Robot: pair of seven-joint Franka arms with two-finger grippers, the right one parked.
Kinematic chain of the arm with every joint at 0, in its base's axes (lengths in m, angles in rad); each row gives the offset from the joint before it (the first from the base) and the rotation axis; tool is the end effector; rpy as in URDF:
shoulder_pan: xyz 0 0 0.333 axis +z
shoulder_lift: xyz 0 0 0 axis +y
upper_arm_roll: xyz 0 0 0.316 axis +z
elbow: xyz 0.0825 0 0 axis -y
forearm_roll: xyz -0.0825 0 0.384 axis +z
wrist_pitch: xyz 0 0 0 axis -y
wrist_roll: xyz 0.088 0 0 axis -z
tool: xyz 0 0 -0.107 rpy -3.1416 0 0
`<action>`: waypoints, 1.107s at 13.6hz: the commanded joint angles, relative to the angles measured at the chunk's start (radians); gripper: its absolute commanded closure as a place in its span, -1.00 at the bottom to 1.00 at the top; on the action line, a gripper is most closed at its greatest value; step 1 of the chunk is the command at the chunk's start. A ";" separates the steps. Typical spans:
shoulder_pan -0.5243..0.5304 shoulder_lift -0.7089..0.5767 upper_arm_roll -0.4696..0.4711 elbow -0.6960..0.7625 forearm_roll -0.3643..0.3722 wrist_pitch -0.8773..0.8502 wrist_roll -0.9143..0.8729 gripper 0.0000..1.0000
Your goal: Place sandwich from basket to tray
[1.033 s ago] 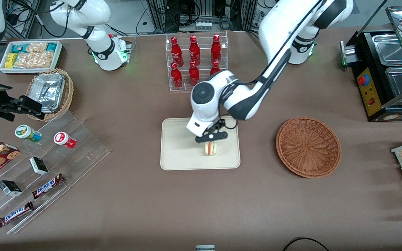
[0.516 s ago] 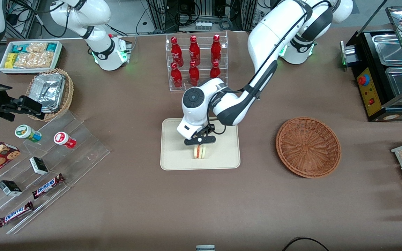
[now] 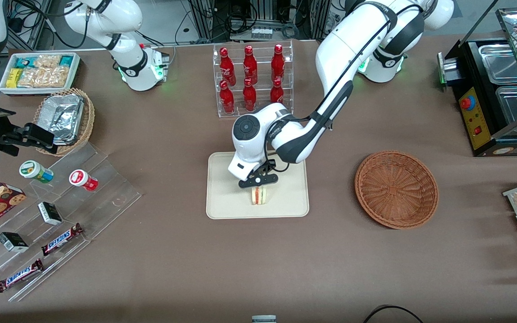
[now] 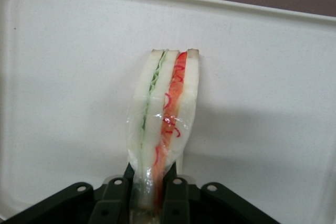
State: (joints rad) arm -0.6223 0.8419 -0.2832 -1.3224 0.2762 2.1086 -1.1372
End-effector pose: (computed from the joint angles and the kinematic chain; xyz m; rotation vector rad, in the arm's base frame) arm 0.5033 -0.5426 0.2396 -3.0992 -0.2722 -0.0151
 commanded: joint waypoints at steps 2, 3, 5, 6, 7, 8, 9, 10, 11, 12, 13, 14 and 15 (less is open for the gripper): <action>-0.005 -0.015 0.009 0.037 0.017 -0.019 -0.030 -0.99; -0.004 -0.052 0.009 0.034 0.012 -0.028 -0.032 -0.99; 0.041 -0.142 0.007 0.032 0.003 -0.158 -0.033 -0.99; 0.065 -0.197 0.004 0.029 -0.009 -0.201 -0.036 -0.99; 0.075 -0.252 0.007 0.020 -0.038 -0.231 -0.038 -0.99; 0.099 -0.295 0.007 0.009 -0.052 -0.275 -0.039 -0.99; 0.130 -0.343 0.006 0.006 -0.055 -0.326 -0.029 -0.99; 0.157 -0.384 0.006 -0.001 -0.064 -0.372 -0.026 -0.99; 0.192 -0.429 0.006 -0.011 -0.096 -0.412 -0.012 -0.99; 0.232 -0.469 0.006 -0.023 -0.113 -0.444 0.025 -0.99; 0.272 -0.510 0.004 -0.038 -0.123 -0.478 0.089 -0.99; 0.312 -0.549 0.004 -0.049 -0.162 -0.517 0.158 -0.99; 0.355 -0.581 0.006 -0.057 -0.190 -0.554 0.225 -0.99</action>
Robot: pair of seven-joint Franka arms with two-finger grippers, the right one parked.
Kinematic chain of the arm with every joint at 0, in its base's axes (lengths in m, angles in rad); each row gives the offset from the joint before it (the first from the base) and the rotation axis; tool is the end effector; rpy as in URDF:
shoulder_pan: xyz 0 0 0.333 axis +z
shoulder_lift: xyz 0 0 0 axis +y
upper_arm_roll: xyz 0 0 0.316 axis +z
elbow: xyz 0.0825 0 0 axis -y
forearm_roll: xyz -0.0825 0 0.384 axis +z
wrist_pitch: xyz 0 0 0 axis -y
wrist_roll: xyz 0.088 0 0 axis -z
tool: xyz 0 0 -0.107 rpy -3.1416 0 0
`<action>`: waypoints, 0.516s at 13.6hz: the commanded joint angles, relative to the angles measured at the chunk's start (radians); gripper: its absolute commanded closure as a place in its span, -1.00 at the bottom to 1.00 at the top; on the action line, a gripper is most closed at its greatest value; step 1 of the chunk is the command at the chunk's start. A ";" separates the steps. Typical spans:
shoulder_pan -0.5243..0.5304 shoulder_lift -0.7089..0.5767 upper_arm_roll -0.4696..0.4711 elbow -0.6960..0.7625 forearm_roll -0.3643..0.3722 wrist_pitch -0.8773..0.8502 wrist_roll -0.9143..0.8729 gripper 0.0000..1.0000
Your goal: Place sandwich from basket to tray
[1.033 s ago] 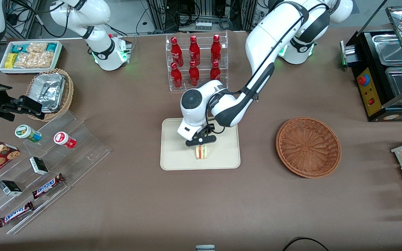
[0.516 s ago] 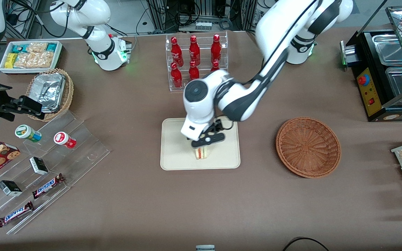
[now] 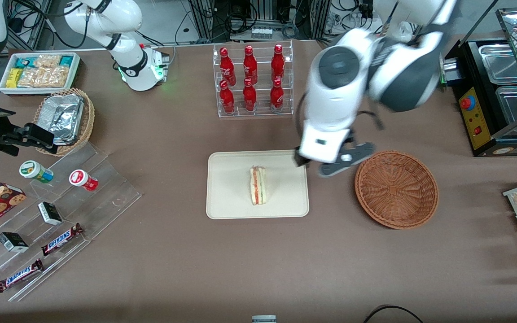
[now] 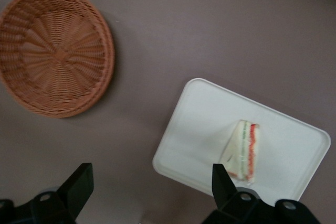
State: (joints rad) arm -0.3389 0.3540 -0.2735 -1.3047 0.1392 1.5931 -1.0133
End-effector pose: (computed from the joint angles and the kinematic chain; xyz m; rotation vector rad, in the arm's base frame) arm 0.5614 -0.3393 0.5434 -3.0084 -0.6220 0.0062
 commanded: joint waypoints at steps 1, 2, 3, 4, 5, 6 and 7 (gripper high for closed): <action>0.114 -0.122 -0.004 -0.077 -0.058 -0.079 0.169 -0.99; 0.162 -0.144 -0.006 -0.077 -0.065 -0.120 0.252 -0.99; 0.207 -0.168 -0.004 -0.077 -0.088 -0.152 0.333 -0.99; 0.260 -0.188 -0.004 -0.077 -0.104 -0.180 0.416 -0.99; 0.314 -0.207 -0.004 -0.077 -0.122 -0.203 0.503 -0.99; 0.349 -0.219 -0.004 -0.077 -0.144 -0.222 0.577 -0.99; 0.386 -0.230 -0.004 -0.077 -0.150 -0.242 0.646 -0.99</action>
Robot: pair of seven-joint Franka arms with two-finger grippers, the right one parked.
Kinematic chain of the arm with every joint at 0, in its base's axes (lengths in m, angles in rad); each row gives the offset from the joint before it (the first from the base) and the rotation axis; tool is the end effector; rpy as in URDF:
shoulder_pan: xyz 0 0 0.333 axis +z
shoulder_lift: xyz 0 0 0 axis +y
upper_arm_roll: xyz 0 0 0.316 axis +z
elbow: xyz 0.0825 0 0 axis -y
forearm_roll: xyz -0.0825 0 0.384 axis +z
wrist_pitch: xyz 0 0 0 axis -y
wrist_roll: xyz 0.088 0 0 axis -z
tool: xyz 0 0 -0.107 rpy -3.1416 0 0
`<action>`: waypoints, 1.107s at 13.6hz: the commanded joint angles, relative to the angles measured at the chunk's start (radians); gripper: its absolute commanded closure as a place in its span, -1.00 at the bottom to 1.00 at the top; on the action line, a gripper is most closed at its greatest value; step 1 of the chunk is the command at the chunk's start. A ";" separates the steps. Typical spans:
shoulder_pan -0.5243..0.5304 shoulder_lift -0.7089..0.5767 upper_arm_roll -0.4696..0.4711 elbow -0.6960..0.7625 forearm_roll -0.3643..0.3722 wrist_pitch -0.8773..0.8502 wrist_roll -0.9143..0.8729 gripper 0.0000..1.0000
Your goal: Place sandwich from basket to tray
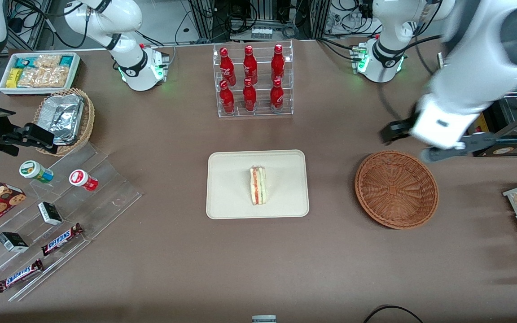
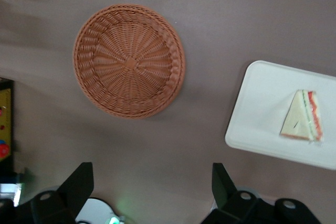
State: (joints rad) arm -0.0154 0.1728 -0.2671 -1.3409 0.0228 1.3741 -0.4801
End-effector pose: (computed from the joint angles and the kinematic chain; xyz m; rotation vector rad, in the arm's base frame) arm 0.5666 -0.1457 0.6193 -3.0907 -0.3122 0.2061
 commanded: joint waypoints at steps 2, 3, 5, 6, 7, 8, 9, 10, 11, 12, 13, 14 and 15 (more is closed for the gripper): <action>0.121 -0.056 -0.009 -0.046 -0.035 -0.052 0.219 -0.99; 0.142 -0.068 -0.009 -0.063 -0.035 -0.053 0.262 -0.99; 0.170 -0.110 -0.006 -0.113 -0.035 -0.043 0.332 -0.99; 0.169 -0.134 0.015 -0.141 -0.035 -0.034 0.389 -0.99; 0.152 -0.151 0.070 -0.159 -0.035 -0.026 0.450 -0.99; 0.114 -0.170 0.112 -0.175 -0.035 -0.026 0.490 -0.99; 0.079 -0.185 0.173 -0.191 -0.035 -0.021 0.512 -0.99; 0.048 -0.196 0.218 -0.196 -0.034 -0.021 0.541 -0.99; 0.043 -0.199 0.242 -0.195 -0.034 -0.021 0.575 -0.99; 0.043 -0.196 0.250 -0.185 -0.035 -0.020 0.593 -0.99; 0.045 -0.196 0.255 -0.179 -0.034 -0.014 0.594 -0.99; 0.048 -0.191 0.253 -0.178 -0.034 -0.012 0.586 -0.99; 0.048 -0.187 0.249 -0.173 -0.030 -0.012 0.580 -0.99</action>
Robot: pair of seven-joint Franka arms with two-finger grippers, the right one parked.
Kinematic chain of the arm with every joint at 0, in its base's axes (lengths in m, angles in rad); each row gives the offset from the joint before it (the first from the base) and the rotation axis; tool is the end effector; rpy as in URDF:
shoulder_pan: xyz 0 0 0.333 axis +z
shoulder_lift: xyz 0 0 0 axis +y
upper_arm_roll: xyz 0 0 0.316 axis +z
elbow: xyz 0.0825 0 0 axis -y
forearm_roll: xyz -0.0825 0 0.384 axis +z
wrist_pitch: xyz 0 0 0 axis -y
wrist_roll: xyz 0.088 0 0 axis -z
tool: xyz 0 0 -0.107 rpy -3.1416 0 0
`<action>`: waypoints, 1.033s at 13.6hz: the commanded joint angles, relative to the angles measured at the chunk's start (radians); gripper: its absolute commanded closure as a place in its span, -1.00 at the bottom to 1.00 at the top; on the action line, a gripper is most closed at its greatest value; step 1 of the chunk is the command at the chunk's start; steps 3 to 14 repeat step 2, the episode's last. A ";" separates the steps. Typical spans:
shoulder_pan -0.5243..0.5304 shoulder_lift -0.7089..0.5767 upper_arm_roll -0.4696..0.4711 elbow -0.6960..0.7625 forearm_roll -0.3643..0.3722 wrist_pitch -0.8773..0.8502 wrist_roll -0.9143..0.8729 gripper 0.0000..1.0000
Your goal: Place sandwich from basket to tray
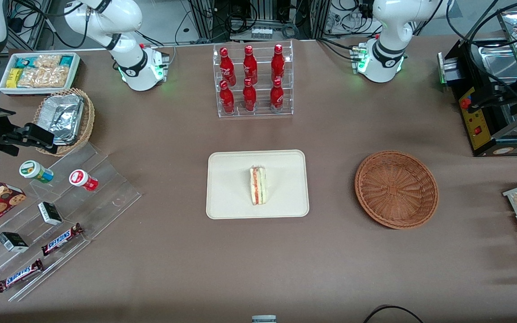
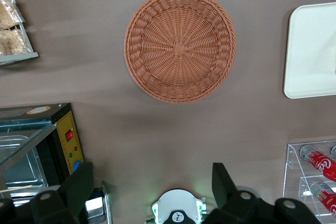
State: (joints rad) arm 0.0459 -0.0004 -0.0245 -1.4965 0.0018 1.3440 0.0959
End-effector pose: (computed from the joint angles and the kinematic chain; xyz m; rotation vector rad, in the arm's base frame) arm 0.5298 0.0116 0.6409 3.1233 -0.1160 -0.2379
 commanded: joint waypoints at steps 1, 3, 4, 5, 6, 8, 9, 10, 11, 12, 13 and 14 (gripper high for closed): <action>-0.014 -0.010 0.003 -0.013 -0.003 0.018 -0.004 -0.99; -0.018 -0.010 0.003 -0.013 -0.003 0.018 -0.034 -0.99; -0.018 -0.010 0.003 -0.013 -0.003 0.018 -0.034 -0.99; -0.018 -0.010 0.003 -0.013 -0.003 0.018 -0.034 -0.99; -0.018 -0.010 0.003 -0.013 -0.003 0.018 -0.034 -0.99; -0.018 -0.010 0.003 -0.013 -0.003 0.018 -0.034 -0.99; -0.018 -0.010 0.003 -0.013 -0.003 0.018 -0.034 -0.99; -0.018 -0.010 0.003 -0.013 -0.003 0.018 -0.034 -0.99; -0.018 -0.010 0.003 -0.013 -0.003 0.018 -0.034 -0.99; -0.018 -0.010 0.003 -0.013 -0.003 0.018 -0.034 -0.99; -0.018 -0.010 0.003 -0.013 -0.003 0.018 -0.034 -0.99; -0.018 -0.010 0.003 -0.013 -0.003 0.018 -0.034 -0.99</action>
